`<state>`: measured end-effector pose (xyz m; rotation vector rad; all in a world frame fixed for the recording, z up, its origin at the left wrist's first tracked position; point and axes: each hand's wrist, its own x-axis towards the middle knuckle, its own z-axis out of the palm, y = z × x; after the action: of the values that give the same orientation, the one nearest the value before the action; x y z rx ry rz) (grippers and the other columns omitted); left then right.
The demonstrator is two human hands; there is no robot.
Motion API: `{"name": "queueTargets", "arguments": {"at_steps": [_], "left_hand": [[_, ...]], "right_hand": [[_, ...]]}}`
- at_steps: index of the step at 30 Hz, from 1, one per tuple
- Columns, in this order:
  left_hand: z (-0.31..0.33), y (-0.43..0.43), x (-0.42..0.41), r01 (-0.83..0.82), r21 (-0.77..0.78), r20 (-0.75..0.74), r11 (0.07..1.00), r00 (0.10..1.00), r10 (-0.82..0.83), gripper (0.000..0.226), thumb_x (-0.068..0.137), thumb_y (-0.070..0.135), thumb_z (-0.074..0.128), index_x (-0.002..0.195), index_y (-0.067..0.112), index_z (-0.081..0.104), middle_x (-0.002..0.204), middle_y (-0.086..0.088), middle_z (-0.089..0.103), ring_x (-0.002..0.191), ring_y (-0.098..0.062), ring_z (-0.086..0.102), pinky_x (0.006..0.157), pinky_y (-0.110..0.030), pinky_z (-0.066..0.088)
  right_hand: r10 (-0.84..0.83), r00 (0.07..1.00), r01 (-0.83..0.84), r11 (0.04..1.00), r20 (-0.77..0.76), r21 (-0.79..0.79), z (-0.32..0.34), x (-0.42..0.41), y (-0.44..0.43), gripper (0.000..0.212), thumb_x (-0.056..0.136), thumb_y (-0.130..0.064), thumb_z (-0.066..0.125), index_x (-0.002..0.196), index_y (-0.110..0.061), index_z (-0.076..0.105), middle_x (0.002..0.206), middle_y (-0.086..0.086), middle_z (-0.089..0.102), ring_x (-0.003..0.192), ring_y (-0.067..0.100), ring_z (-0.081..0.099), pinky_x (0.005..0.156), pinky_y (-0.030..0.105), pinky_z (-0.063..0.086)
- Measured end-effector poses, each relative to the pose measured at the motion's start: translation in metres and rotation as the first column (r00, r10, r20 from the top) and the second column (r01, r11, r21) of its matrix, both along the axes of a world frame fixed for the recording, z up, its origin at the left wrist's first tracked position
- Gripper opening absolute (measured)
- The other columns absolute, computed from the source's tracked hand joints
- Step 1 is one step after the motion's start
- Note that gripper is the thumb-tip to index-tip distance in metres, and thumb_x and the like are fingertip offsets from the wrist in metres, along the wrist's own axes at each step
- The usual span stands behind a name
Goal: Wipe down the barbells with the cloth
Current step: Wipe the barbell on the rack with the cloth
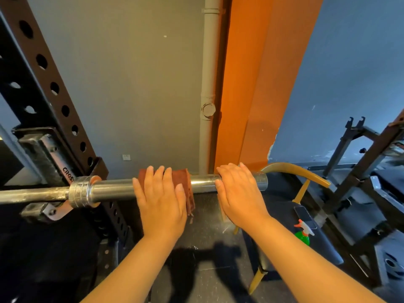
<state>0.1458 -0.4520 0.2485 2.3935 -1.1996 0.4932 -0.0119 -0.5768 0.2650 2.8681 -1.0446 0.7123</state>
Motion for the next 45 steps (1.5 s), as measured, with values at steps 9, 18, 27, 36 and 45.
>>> {"name": "queueTargets", "arguments": {"at_steps": [9, 18, 27, 36, 45], "left_hand": [[-0.001, 0.001, 0.002, 0.2, 0.127, 0.12, 0.972, 0.969, -0.215, 0.063, 0.107, 0.045, 0.012, 0.154, 0.012, 0.038, 0.153, -0.008, 0.046, 0.152, -0.029, 0.029, 0.126, -0.055, 0.008], [0.007, -0.034, -0.043, 0.276, 0.191, 0.144, 0.942, 0.942, -0.305, 0.06, 0.106, 0.042, 0.019, 0.151, 0.011, 0.042, 0.149, -0.01, 0.05, 0.147, -0.031, 0.036, 0.125, -0.056, 0.011], [0.019, -0.049, -0.055, 0.203, 0.149, 0.076, 0.968, 0.973, -0.216, 0.049, 0.107, 0.039, 0.023, 0.135, 0.016, 0.055, 0.129, -0.004, 0.062, 0.129, -0.026, 0.052, 0.124, -0.054, 0.015], [0.039, -0.046, -0.033, 0.23, 0.291, 0.09, 0.929, 0.96, -0.266, 0.057, 0.105, 0.048, 0.014, 0.125, 0.024, 0.061, 0.116, 0.004, 0.069, 0.112, -0.018, 0.063, 0.123, -0.052, 0.02], [0.029, -0.086, -0.088, 0.32, 0.175, 0.045, 0.931, 0.942, -0.332, 0.046, 0.108, 0.04, 0.02, 0.126, 0.023, 0.058, 0.115, 0.004, 0.064, 0.108, -0.019, 0.059, 0.112, -0.043, 0.032]], "right_hand": [[-0.028, 1.0, 0.028, 0.999, -0.003, -0.021, 0.001, -0.022, -0.011, 0.046, 0.11, -0.038, 0.032, 0.148, -0.017, 0.049, 0.149, 0.002, 0.052, 0.147, 0.02, 0.037, 0.127, 0.038, 0.006], [-0.029, 1.0, 0.029, 1.0, -0.009, 0.008, -0.002, -0.032, -0.021, 0.05, 0.111, -0.041, 0.029, 0.152, -0.017, 0.044, 0.156, 0.001, 0.046, 0.149, 0.018, 0.033, 0.126, 0.035, 0.006], [-0.072, 0.992, 0.057, 0.988, 0.101, 0.146, -0.004, -0.048, -0.028, 0.063, 0.105, -0.05, 0.013, 0.15, -0.017, 0.043, 0.154, 0.001, 0.045, 0.153, 0.018, 0.023, 0.129, 0.042, 0.003], [-0.047, 0.983, -0.021, 0.932, 0.178, 0.361, -0.002, -0.061, -0.031, 0.05, 0.11, -0.038, 0.026, 0.159, -0.027, 0.027, 0.167, -0.007, 0.023, 0.157, 0.013, 0.005, 0.124, 0.029, 0.001], [-0.09, 0.966, 0.012, 0.952, 0.243, 0.306, -0.003, -0.068, -0.034, 0.044, 0.111, -0.031, 0.031, 0.155, -0.024, 0.038, 0.158, -0.006, 0.042, 0.149, 0.011, 0.03, 0.127, 0.036, 0.016]]}}
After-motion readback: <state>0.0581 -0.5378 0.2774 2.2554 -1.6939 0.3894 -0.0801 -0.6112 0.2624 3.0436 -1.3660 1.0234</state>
